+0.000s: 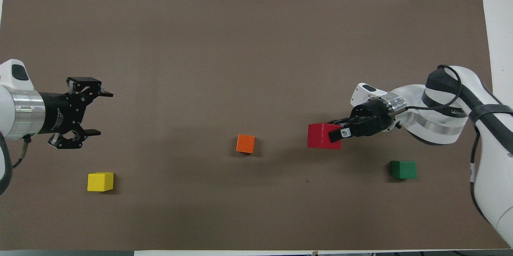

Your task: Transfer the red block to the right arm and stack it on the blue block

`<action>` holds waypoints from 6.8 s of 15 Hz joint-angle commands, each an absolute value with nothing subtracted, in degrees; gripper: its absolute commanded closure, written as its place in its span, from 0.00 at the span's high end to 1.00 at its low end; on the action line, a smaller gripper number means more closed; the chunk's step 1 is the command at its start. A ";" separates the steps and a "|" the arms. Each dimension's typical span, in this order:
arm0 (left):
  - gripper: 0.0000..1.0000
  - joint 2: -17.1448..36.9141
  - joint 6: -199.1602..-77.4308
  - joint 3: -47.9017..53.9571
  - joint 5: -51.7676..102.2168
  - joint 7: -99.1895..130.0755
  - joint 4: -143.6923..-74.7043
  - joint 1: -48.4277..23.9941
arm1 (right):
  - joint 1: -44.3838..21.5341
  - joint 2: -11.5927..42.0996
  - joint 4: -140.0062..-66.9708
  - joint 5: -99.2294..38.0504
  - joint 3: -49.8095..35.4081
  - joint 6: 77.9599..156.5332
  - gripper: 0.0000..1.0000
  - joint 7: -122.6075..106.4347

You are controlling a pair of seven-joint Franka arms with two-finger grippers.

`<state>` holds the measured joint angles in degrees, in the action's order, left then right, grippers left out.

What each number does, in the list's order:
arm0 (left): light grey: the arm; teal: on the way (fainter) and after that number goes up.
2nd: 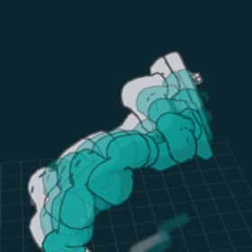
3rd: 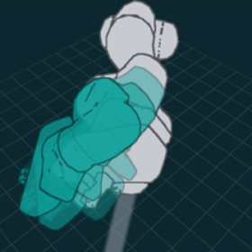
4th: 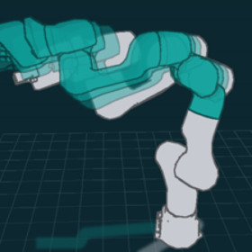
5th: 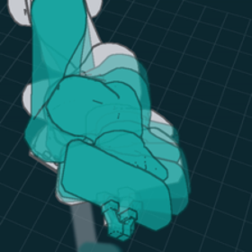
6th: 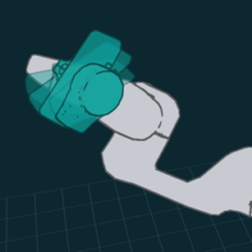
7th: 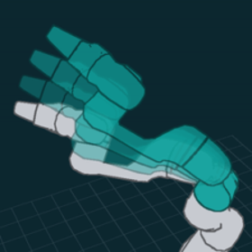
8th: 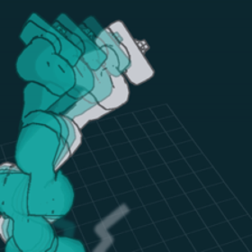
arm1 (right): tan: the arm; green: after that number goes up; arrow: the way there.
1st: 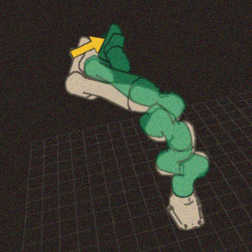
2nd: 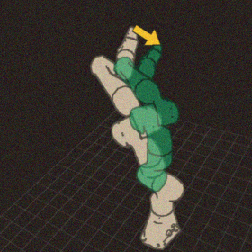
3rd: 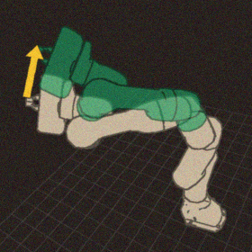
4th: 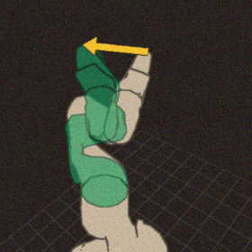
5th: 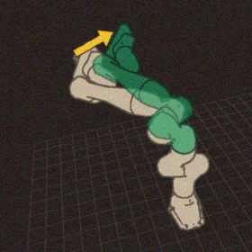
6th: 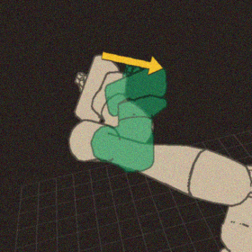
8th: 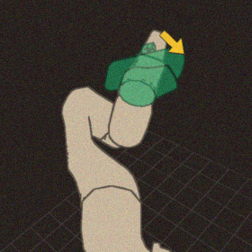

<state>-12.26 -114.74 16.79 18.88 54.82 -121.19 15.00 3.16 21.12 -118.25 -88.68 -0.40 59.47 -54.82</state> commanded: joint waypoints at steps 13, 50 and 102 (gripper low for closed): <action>1.00 5.11 -86.67 5.38 -2.64 17.40 -86.30 0.90 | 4.66 15.82 -92.37 -27.99 -1.23 77.15 0.00 -30.87; 1.00 -3.60 -92.11 5.01 2.11 15.29 -99.23 2.11 | 2.64 23.73 -97.03 0.01 -1.32 100.99 0.00 1.05; 1.00 -3.60 -92.11 5.01 2.11 15.29 -99.14 2.11 | 3.16 -6.77 -95.54 1.58 0.97 86.84 1.00 -9.84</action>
